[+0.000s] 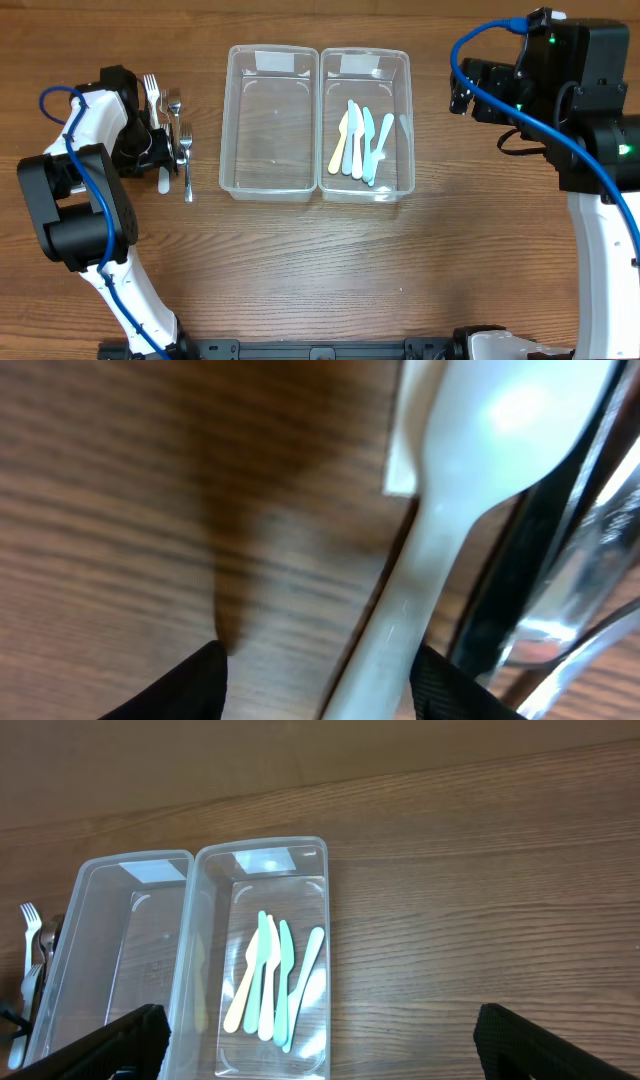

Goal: Pack container

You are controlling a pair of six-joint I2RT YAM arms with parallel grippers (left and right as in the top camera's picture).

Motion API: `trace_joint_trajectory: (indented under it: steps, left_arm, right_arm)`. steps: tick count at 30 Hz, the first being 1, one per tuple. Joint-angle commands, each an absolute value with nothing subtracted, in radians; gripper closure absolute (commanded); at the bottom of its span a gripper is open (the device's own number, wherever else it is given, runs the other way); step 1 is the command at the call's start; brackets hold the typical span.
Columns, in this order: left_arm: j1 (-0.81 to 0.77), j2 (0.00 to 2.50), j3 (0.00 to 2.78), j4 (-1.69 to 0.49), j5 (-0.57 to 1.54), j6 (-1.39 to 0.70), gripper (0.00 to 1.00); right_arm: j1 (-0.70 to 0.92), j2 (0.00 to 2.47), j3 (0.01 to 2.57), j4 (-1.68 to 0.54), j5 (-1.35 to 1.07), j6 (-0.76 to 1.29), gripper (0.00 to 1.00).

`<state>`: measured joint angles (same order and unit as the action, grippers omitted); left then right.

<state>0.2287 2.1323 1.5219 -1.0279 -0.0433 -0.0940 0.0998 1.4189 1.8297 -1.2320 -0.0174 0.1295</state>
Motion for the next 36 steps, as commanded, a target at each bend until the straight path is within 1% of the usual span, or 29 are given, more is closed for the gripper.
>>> trace_joint_trajectory:
  steps: [1, 2, 5, 7, 9, 11, 13, 17, 28, 32, 36]
  left_arm:
    - [0.22, 2.141, 1.541, -1.039, -0.09, -0.095, 0.45]
    - [0.22, 2.141, 1.541, -1.039, -0.091, -0.102, 0.49]
    - [0.22, 2.141, 1.541, -1.037, -0.089, -0.101, 0.65]
    - [0.22, 2.141, 1.541, -1.034, -0.089, -0.089, 0.73]
    - [0.22, 2.141, 1.541, -1.029, -0.082, -0.073, 0.83]
    - [0.22, 2.141, 1.541, -1.026, -0.055, -0.049, 0.91]
    - [0.22, 2.141, 1.541, -1.027, -0.01, -0.022, 0.96]
    - [0.22, 2.141, 1.541, -1.036, 0.038, -0.014, 0.96]
    - [0.22, 2.141, 1.547, -1.059, 0.045, -0.015, 0.96]
    - [0.22, 2.141, 1.591, -1.071, 0.044, -0.014, 0.9]
    - [0.22, 2.141, 1.676, -1.113, 0.041, 0.02, 0.85]
  right_arm:
    - [0.096, 1.419, 1.834, -1.229, -0.001, 0.126, 0.0]
    - [0.096, 1.419, 1.834, -1.229, -0.001, 0.126, 0.0]
    - [0.096, 1.419, 1.834, -1.229, -0.001, 0.126, 0.0]
    - [0.096, 1.419, 1.834, -1.229, -0.001, 0.126, 0.0]
    - [0.096, 1.419, 1.834, -1.229, -0.001, 0.126, 0.0]
    - [0.096, 1.419, 1.834, -1.229, -0.001, 0.126, 0.0]
    - [0.096, 1.419, 1.834, -1.229, -0.001, 0.126, 0.0]
    - [0.096, 1.419, 1.834, -1.229, -0.001, 0.126, 0.0]
    - [0.096, 1.419, 1.834, -1.229, -0.001, 0.126, 0.0]
    - [0.096, 1.419, 1.834, -1.229, -0.001, 0.126, 0.0]
    - [0.096, 1.419, 1.834, -1.229, -0.001, 0.126, 0.0]
